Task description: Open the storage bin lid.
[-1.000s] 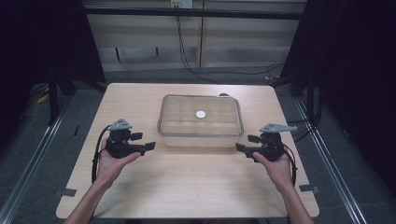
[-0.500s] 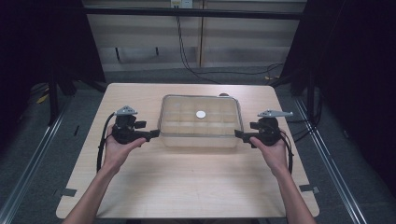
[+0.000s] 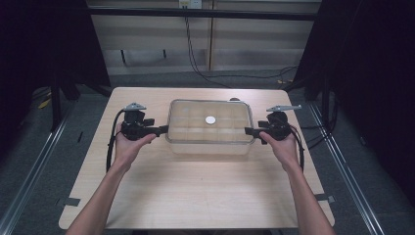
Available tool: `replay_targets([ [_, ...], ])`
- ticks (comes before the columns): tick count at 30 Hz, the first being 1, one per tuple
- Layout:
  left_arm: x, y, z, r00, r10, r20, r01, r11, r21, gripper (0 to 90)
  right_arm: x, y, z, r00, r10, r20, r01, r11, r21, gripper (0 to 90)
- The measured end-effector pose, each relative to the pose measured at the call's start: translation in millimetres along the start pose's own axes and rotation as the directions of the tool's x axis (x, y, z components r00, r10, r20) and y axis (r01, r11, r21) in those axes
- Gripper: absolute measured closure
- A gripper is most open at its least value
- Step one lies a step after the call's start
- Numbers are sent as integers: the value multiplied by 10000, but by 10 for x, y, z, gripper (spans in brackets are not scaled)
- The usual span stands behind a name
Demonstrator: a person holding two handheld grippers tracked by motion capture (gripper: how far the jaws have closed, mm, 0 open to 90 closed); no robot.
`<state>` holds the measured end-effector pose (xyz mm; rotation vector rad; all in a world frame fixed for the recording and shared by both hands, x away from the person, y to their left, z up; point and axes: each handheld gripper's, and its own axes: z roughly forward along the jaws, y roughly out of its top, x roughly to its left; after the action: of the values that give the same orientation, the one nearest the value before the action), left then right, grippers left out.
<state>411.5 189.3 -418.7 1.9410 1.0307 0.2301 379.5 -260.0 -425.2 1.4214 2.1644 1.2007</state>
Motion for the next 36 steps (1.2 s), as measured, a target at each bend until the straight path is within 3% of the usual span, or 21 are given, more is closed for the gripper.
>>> replay_targets([
  [4,44,15,70,9999,-162,53,161,9997,203,270,-41,44,116,9998,191,-10,-191,9991,371,274],
  [7,24,30,93,9998,-77,177,72,9996,264,271,-43,66,155,9995,312,-50,-310,9986,420,339],
  [9,9,46,130,9999,-18,143,12,9992,400,266,-35,99,213,9988,397,-271,-384,9981,484,267],
  [13,38,69,247,9997,-80,248,63,9979,648,255,-14,135,258,9993,335,192,-345,9981,502,209],
  [16,55,67,319,9998,-62,176,46,9959,899,254,-20,137,299,9989,424,185,-433,9974,570,213],
  [17,61,58,341,9991,-225,370,192,9960,871,254,-17,132,313,9987,464,228,-478,9967,652,200],
  [26,48,53,476,9972,-344,660,266,9930,1154,228,-53,95,398,9972,738,-113,-724,9933,903,137],
  [32,58,123,559,9960,-255,858,128,9893,1456,208,-58,118,491,9961,847,-261,-812,9900,1151,94],
  [36,74,117,621,9930,-541,1048,386,9888,1441,173,-55,112,532,9949,954,-316,-915,9898,1089,66],
])
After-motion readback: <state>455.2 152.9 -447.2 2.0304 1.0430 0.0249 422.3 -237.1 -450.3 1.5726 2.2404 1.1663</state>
